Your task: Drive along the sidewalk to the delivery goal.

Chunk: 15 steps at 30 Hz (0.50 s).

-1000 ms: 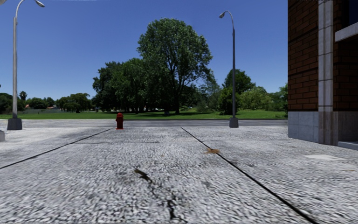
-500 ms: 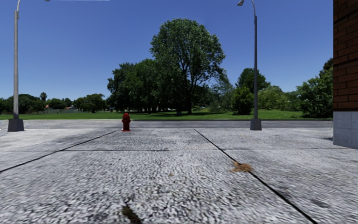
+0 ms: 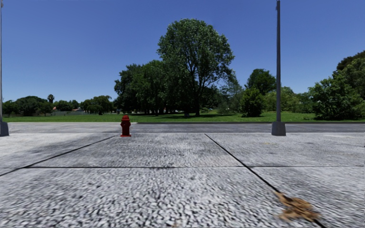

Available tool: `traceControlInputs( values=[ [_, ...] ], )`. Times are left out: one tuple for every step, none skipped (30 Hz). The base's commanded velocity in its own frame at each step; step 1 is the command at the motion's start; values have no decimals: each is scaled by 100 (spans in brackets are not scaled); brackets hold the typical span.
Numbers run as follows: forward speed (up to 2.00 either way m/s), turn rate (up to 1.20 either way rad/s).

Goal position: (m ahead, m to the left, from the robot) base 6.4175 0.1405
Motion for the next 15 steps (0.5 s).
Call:
traceControlInputs(
  values=[
    [200, 0],
    [200, 0],
    [200, 0],
    [200, 0],
    [200, 0],
    [200, 0],
    [200, 0],
    [200, 0],
    [200, 0],
    [200, 0],
    [200, 0],
    [200, 0],
    [200, 0],
    [200, 0],
    [200, 0]
  ],
)
